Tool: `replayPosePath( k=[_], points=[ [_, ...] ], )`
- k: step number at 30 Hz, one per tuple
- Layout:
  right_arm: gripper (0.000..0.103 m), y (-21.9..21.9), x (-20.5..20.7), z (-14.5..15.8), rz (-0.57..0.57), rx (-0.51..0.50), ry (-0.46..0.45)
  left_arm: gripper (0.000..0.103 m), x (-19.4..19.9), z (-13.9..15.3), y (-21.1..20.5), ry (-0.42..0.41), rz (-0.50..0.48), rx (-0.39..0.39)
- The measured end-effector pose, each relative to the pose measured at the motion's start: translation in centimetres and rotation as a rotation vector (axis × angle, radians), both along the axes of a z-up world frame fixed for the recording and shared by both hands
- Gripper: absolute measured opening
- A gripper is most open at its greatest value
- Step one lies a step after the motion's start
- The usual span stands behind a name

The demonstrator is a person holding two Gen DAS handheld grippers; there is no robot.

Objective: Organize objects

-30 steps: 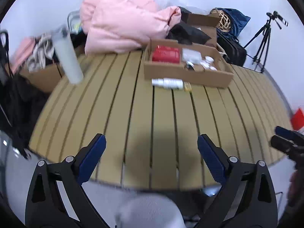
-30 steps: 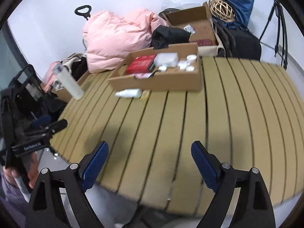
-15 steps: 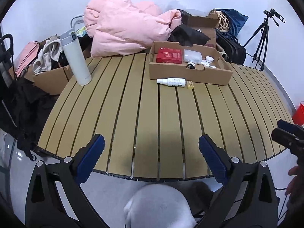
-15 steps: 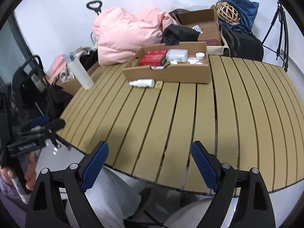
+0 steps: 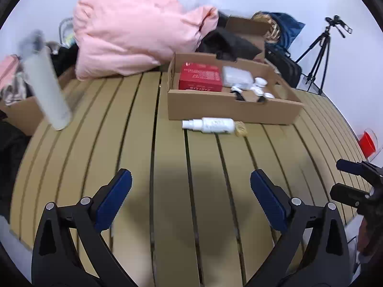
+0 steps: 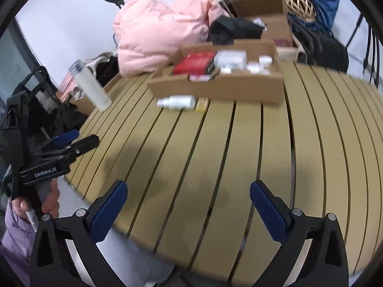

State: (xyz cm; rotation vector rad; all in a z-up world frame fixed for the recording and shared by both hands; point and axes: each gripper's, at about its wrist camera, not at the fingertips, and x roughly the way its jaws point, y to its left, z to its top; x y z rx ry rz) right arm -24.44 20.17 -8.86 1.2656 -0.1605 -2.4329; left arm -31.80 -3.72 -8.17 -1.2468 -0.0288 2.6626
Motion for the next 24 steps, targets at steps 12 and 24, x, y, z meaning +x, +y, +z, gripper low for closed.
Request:
replayPosePath(
  k=[12, 24],
  points=[
    [0.039, -5.4, -14.1, -5.5, 0.028, -0.03, 0.006, 0.061, -11.5, -5.0, -1.6, -0.099, 0.084, 0.175],
    [0.035, -8.9, -17.8, -8.6, 0.069, -0.031, 0.006, 0.013, -11.3, -6.8, -2.1, -0.157, 0.1, 0.307]
  ],
)
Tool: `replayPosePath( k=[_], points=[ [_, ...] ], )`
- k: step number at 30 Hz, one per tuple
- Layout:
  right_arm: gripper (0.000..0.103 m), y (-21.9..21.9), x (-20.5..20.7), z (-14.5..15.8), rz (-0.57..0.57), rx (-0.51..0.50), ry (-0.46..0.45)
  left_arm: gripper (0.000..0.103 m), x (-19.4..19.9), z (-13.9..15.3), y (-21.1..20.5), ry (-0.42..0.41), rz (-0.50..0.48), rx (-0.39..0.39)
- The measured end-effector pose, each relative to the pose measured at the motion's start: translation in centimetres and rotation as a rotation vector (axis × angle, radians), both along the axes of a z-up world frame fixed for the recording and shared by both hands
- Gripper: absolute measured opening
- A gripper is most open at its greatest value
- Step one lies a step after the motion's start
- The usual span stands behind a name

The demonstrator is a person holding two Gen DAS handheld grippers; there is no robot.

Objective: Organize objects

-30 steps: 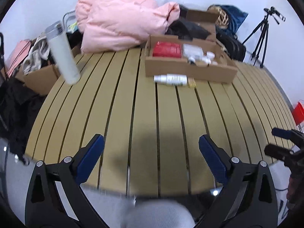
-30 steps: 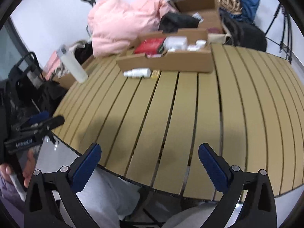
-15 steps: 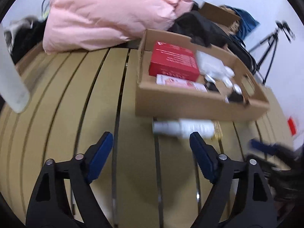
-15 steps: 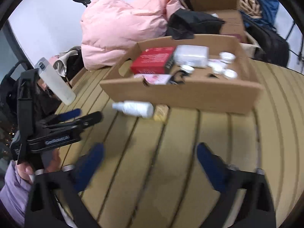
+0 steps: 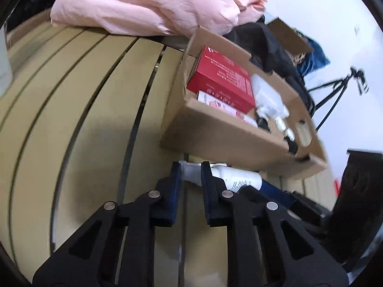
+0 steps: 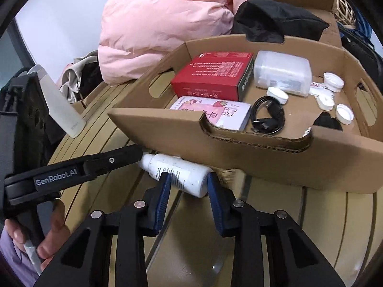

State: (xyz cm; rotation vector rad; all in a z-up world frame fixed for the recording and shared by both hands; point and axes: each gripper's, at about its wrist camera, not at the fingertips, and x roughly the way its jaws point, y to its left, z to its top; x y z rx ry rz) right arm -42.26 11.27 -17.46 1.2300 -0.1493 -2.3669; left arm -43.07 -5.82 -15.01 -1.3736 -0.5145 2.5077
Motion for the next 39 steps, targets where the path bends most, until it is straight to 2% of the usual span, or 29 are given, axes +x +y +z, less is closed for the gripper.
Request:
replayPosePath(
  k=[4, 7, 9, 11, 15, 17, 21, 24, 26, 29, 31, 33, 34, 37, 39],
  points=[
    [0.035, 0.5, 1.4, 0.6, 0.007, -0.008, -0.015, 0.013, 3.7, 1.1, 0.6, -0.016, -0.048, 0.025],
    [0.034, 2.0, 4.9, 2.1, 0.028, -0.019, -0.004, 0.013, 7.3, 1.4, 2.2, -0.026, -0.096, 0.025],
    [0.034, 2.9, 7.4, 2.5, 0.043, 0.008, -0.002, 0.013, 9.1, 0.8, 3.8, -0.049, -0.15, 0.004],
    [0.034, 4.2, 9.2, 2.2, 0.034, 0.022, -0.04, 0.013, 10.1, -0.2, 5.4, -0.086, -0.204, -0.022],
    [0.034, 6.4, 11.0, 1.6, 0.001, 0.012, -0.077, 0.014, 10.8, -0.7, 6.2, -0.108, -0.229, -0.022],
    [0.034, 6.8, 11.2, 1.3, -0.001, 0.003, -0.09, 0.02, 10.9, -0.6, 6.3, -0.106, -0.228, -0.024],
    [0.034, 6.5, 11.3, 0.8, 0.004, -0.011, -0.099, 0.045, 11.2, 0.3, 5.8, -0.074, -0.218, -0.034],
    [0.034, 6.6, 11.5, 1.5, 0.016, -0.033, -0.068, 0.053, 11.5, 0.9, 5.2, -0.064, -0.211, 0.019],
    [0.035, 7.0, 11.0, 1.9, 0.015, -0.047, -0.041, 0.064, 11.7, 1.0, 5.3, -0.059, -0.231, 0.075],
    [0.035, 7.6, 9.3, 1.2, 0.021, -0.12, -0.066, 0.064, 11.9, 0.9, 6.4, -0.065, -0.251, 0.039],
    [0.036, 7.7, 8.3, 0.2, 0.007, -0.165, -0.121, 0.064, 12.1, 1.1, 6.7, -0.056, -0.241, 0.026],
    [0.033, 7.1, 8.8, 0.3, 0.071, -0.245, -0.162, 0.077, 12.5, 1.2, 6.3, -0.058, -0.246, 0.034],
    [0.03, 6.9, 9.3, 0.7, 0.093, -0.259, -0.161, 0.079, 12.6, 1.2, 6.1, -0.054, -0.236, 0.046],
    [0.03, 7.7, 10.5, 1.9, 0.091, -0.311, -0.135, 0.079, 12.5, 0.9, 6.0, -0.067, -0.207, 0.031],
    [0.031, 9.0, 10.8, 2.4, 0.051, -0.342, -0.124, 0.079, 12.4, 0.8, 6.4, -0.065, -0.208, 0.018]
  ],
)
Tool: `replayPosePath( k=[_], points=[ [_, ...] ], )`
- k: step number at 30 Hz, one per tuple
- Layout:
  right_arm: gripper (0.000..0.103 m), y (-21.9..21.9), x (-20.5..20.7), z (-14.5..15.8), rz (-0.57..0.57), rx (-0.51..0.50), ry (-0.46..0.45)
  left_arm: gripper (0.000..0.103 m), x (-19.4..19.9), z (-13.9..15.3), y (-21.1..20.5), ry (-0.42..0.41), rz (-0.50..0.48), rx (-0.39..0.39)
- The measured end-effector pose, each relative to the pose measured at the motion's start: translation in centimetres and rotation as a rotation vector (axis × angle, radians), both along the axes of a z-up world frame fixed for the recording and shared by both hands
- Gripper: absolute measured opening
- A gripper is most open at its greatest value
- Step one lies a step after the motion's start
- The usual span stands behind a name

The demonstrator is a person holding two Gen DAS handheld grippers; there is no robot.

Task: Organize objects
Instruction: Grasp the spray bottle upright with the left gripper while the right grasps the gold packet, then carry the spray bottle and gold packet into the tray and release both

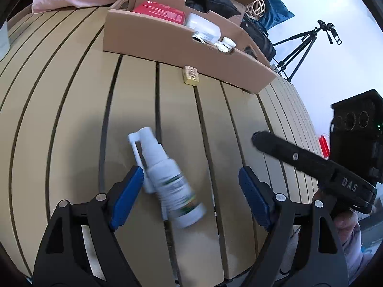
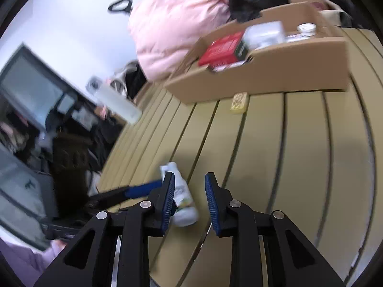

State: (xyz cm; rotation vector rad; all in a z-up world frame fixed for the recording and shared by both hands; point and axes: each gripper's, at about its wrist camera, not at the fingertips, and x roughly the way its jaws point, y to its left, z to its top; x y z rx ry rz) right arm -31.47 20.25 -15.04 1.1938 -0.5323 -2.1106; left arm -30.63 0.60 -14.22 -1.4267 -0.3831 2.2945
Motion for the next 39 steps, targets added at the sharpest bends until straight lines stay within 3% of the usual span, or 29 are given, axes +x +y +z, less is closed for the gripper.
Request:
replayPosePath(
  k=[1, 2, 3, 5, 6, 9, 12, 17, 20, 21, 22, 23, 24, 25, 27, 33, 39],
  points=[
    [0.031, 0.4, 0.2, 0.2, -0.025, 0.021, 0.012, 0.077, 0.0, -0.1, 0.4, 0.006, 0.008, -0.034],
    [0.033, 0.8, 0.3, 0.4, -0.058, 0.064, 0.031, 0.064, 0.1, -0.2, 0.7, 0.012, 0.013, -0.066],
    [0.039, 1.0, 0.4, 0.6, -0.087, 0.104, 0.041, 0.023, 0.1, -0.3, 1.0, 0.017, 0.019, -0.102],
    [0.062, 1.0, 0.4, 0.8, -0.135, 0.191, 0.061, 0.025, 0.2, -0.6, 1.6, 0.004, -0.01, -0.153],
    [0.085, 0.9, 0.5, 0.9, -0.154, 0.232, 0.073, 0.024, 0.3, -0.5, 1.6, 0.007, -0.009, -0.167],
    [0.087, 0.2, 0.6, 1.2, -0.192, 0.305, 0.131, 0.024, 0.7, -0.1, 1.1, 0.023, 0.011, -0.171],
    [0.087, -1.4, -0.2, 1.2, -0.183, 0.414, 0.178, 0.024, 0.6, 1.3, -0.8, 0.065, 0.056, -0.116],
    [0.087, -3.8, -4.5, 0.1, -0.197, 0.456, 0.193, 0.024, -1.2, 2.9, -4.2, 0.112, 0.172, -0.106],
    [0.084, -5.1, -7.1, -0.9, -0.226, 0.458, 0.166, 0.024, -2.4, 3.0, -5.4, 0.109, 0.214, -0.125],
    [0.079, -5.7, -8.0, -1.3, -0.232, 0.47, 0.156, 0.024, -2.6, 3.1, -5.6, 0.113, 0.222, -0.131],
    [0.068, -6.5, -8.8, -1.9, -0.242, 0.505, 0.146, 0.024, -2.8, 3.1, -5.8, 0.118, 0.226, -0.136],
    [0.065, -7.3, -9.6, -2.5, -0.247, 0.546, 0.128, 0.024, -3.1, 3.1, -6.0, 0.125, 0.234, -0.144],
    [0.055, -7.9, -9.8, -2.5, -0.265, 0.583, 0.153, 0.024, -3.3, 3.0, -6.0, 0.128, 0.239, -0.148],
    [0.036, -8.3, -9.9, -2.5, -0.269, 0.607, 0.169, 0.024, -3.6, 2.9, -6.1, 0.125, 0.243, -0.15],
    [0.025, -9.1, -10.4, -2.4, -0.254, 0.635, 0.165, 0.024, -3.6, 2.9, -6.4, 0.121, 0.244, -0.145],
    [0.024, -8.4, -8.7, -1.9, -0.199, 0.597, 0.14, 0.024, -1.3, 4.7, -6.1, 0.147, 0.244, -0.145],
    [0.024, -3.0, 0.1, 3.6, -0.185, 0.453, 0.123, 0.024, 4.5, 8.5, -4.1, 0.187, 0.226, -0.158]
  ],
)
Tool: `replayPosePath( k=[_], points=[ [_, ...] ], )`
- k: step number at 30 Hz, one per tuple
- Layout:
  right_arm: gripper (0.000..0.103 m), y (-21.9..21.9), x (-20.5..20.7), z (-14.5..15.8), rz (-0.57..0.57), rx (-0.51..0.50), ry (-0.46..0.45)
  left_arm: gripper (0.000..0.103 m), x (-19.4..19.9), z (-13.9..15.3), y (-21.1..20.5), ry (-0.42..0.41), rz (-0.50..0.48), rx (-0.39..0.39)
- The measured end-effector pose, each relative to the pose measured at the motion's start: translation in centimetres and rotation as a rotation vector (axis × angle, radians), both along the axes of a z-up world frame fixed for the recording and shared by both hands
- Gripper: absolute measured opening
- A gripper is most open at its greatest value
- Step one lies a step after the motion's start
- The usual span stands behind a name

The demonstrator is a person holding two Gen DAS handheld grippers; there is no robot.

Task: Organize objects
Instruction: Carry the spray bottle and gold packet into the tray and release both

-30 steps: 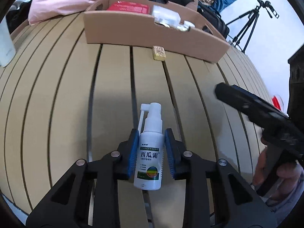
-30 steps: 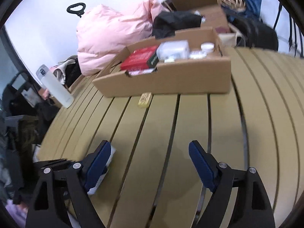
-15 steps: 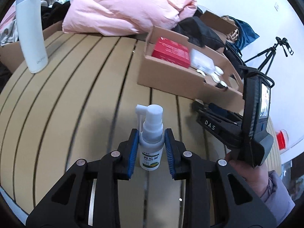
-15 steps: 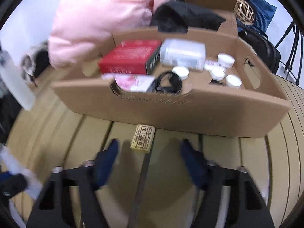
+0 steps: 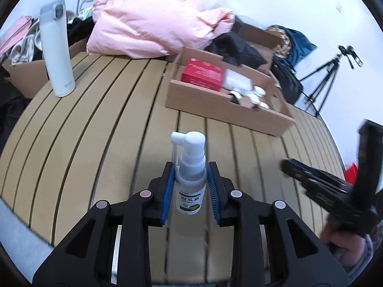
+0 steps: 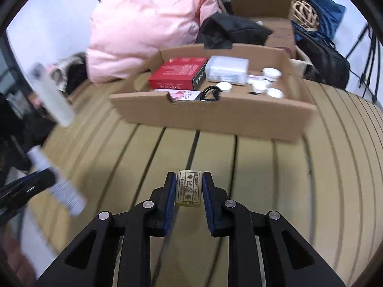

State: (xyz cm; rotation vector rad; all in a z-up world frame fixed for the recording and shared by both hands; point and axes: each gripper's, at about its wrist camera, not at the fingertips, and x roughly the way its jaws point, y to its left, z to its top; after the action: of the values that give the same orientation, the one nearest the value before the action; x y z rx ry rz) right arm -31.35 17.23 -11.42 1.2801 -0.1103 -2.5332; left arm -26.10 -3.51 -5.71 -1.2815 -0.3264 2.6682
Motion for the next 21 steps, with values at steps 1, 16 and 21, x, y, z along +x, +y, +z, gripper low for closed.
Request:
replayPosePath(
  k=[1, 16, 21],
  points=[
    [0.024, 1.2, 2.0, 1.2, -0.003, -0.016, 0.008, 0.024, 0.9, 0.5, 0.4, 0.007, -0.011, 0.004],
    [0.024, 6.9, 11.5, 7.5, -0.043, -0.029, 0.097, 0.024, 3.6, 4.2, 3.4, 0.01, -0.115, 0.001],
    [0.024, 8.5, 10.2, 11.2, -0.021, -0.079, 0.146, 0.024, -1.1, 9.2, 3.4, 0.079, -0.256, 0.05]
  ],
)
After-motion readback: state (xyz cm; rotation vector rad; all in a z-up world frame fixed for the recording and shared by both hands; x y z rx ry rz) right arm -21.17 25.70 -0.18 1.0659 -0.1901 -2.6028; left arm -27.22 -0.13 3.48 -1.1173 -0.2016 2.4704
